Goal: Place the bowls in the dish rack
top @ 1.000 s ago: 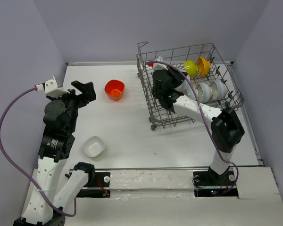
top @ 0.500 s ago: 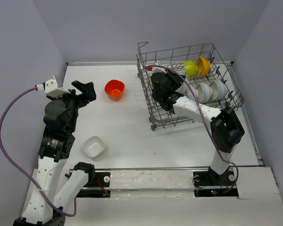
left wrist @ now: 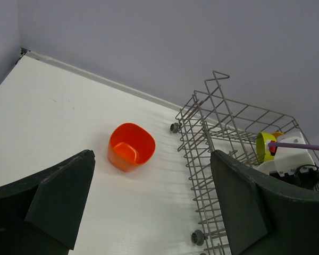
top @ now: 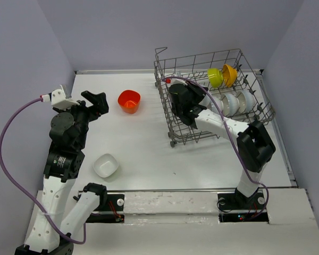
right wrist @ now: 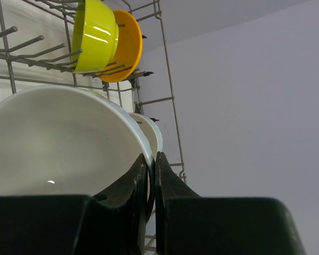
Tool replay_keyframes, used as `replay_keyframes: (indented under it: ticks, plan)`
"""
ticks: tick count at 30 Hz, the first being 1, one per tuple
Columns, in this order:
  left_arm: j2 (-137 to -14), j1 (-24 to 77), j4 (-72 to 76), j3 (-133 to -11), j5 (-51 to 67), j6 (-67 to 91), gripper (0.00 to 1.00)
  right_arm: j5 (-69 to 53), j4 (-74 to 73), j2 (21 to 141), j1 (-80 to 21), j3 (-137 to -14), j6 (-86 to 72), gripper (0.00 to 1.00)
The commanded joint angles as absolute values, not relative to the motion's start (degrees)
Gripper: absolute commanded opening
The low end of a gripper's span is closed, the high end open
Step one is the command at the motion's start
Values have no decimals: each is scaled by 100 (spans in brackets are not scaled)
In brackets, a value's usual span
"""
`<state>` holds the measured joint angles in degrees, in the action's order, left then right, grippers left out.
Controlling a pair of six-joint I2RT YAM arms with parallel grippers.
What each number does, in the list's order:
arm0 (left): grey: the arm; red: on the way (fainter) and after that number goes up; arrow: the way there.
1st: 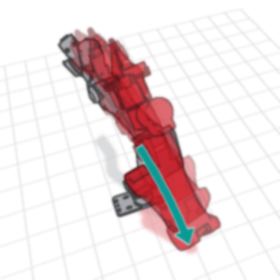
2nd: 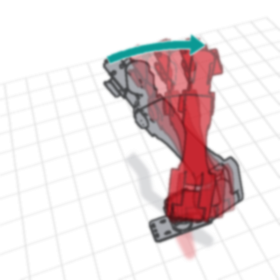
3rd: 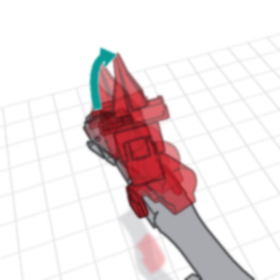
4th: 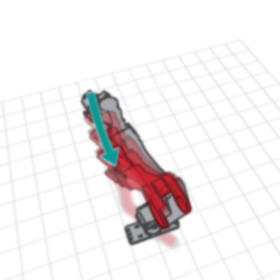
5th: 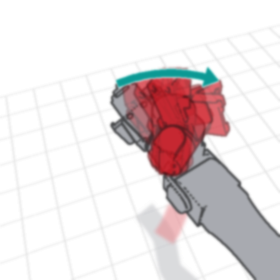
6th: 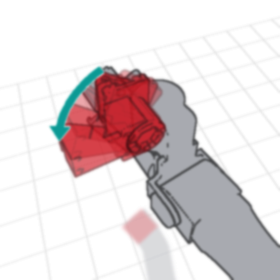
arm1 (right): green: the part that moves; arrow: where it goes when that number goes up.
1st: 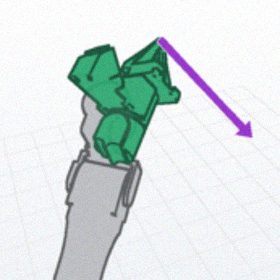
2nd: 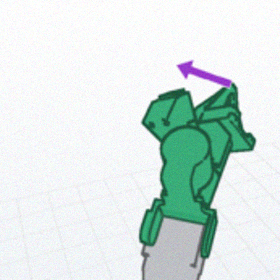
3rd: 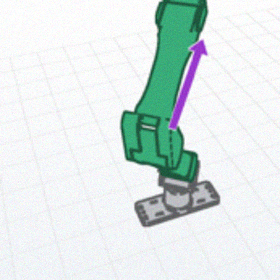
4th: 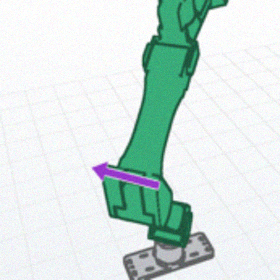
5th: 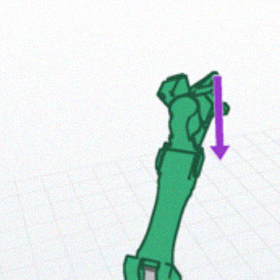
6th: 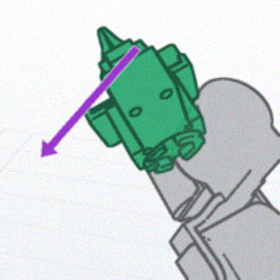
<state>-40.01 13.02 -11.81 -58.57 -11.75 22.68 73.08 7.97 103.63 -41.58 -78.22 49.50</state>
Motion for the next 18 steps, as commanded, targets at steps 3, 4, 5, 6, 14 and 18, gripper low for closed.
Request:
replay_keyframes:
  ticks: [3,4,5,6,14,18]
  plan:
    - [-4025,1274,-932,-5810,-1064,2162,99,7383,923,10011,-4122,-7840,5001,1]
    - [-4043,1274,-932,-5827,-1063,2162,99,7383,914,9959,-4122,-7822,5044,1]
    - [-4043,1274,-940,-5827,-1055,2162,99,7374,914,9923,-4122,-7805,5054,1]
    - [-4043,1274,-940,-5836,-1055,2162,99,7365,914,9888,-4122,-7787,5062,1]
    - [-4113,1283,-940,-5862,-958,2162,99,7304,923,9545,-4122,-7909,4914,1]
    - [-4245,1274,-932,-5915,-800,2171,99,7383,949,9194,-4122,-8305,4615,1]
